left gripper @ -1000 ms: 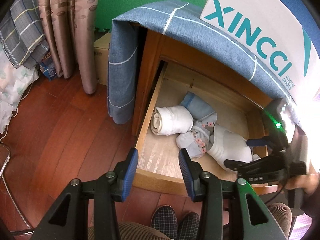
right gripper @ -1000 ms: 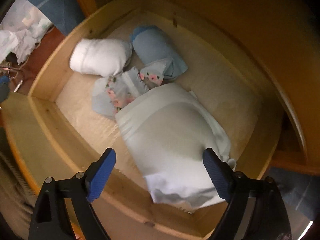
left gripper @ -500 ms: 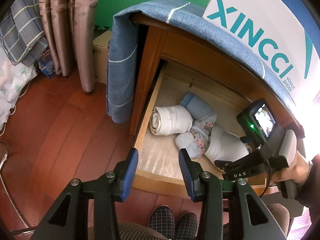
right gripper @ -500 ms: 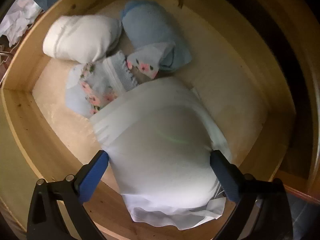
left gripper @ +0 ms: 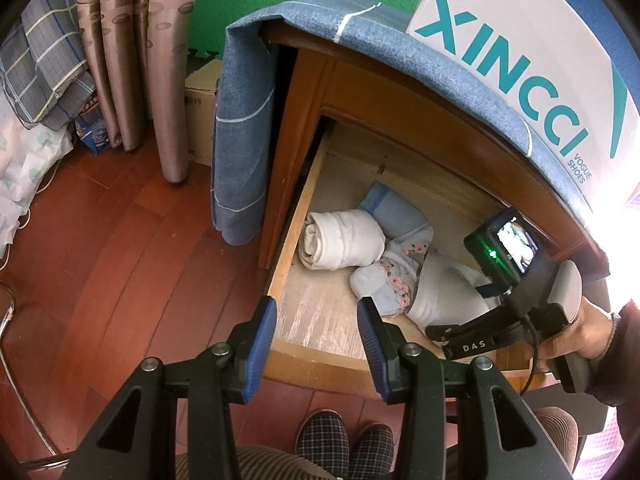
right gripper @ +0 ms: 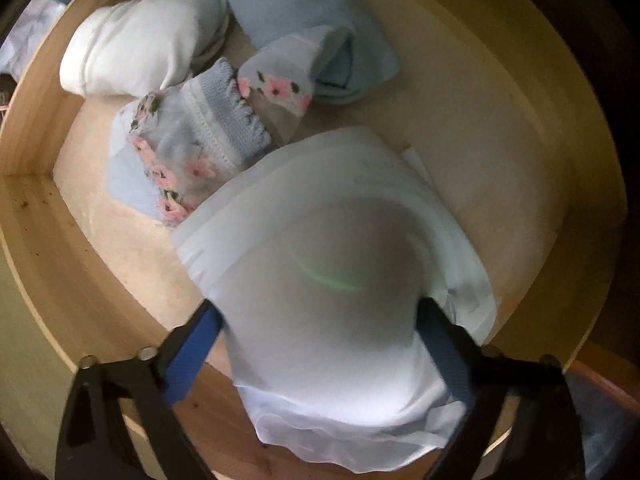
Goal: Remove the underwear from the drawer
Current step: 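Close the right tool on the white padded item, then lower the left tool onto the pale blue floral sock and close on it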
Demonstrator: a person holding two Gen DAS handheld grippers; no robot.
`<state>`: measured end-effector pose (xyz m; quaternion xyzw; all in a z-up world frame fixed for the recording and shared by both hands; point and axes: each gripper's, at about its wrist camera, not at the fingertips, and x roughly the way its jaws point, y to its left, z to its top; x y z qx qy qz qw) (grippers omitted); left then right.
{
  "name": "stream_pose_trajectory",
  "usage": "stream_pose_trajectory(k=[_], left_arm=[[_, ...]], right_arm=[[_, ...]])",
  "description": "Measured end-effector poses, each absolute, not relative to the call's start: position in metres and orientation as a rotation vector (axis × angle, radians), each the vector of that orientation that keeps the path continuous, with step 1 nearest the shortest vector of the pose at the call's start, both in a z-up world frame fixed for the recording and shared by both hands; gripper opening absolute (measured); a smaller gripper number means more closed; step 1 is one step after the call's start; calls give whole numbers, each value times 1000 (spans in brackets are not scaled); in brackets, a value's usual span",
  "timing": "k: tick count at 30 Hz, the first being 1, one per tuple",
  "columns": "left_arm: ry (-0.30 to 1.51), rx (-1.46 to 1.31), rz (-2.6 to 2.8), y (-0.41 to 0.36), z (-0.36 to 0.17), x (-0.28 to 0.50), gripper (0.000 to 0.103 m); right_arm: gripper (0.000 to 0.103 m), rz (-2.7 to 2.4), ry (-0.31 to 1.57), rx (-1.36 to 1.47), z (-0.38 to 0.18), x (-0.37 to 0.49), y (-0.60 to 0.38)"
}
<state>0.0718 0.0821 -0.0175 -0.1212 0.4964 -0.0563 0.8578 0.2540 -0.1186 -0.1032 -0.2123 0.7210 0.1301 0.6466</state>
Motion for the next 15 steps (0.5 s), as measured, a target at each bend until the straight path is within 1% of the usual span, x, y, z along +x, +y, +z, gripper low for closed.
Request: stream_pose_trajectory(k=[2,4,5,7,10,12,15], left_arm=[[1043,-257,-118,82,-17,72,43],[1043,-255,-117,82,-17,72,43],[1044,-254,-118,82,-18,72,43],[1044,-254,-118,82,-18,73,43],[1044,-254,-119,82,-18,72,43],[1044,-252,-120,82,-18,72,43],[1045,-252,-122,81,-18,72,43]], right_arm=[[76,286,1645,-438,-103,254,-128],[59,278,1639,-406,-97,257,-135],[54,269,1640,-387,-94,257,-138],[32,263,1638,-374,-89,254,-144],[22,229,1635,-349,-83,250,-154],[17,205,1618,-331,-77,244,-160],[14,179,1589,-292,-62,220,-171]])
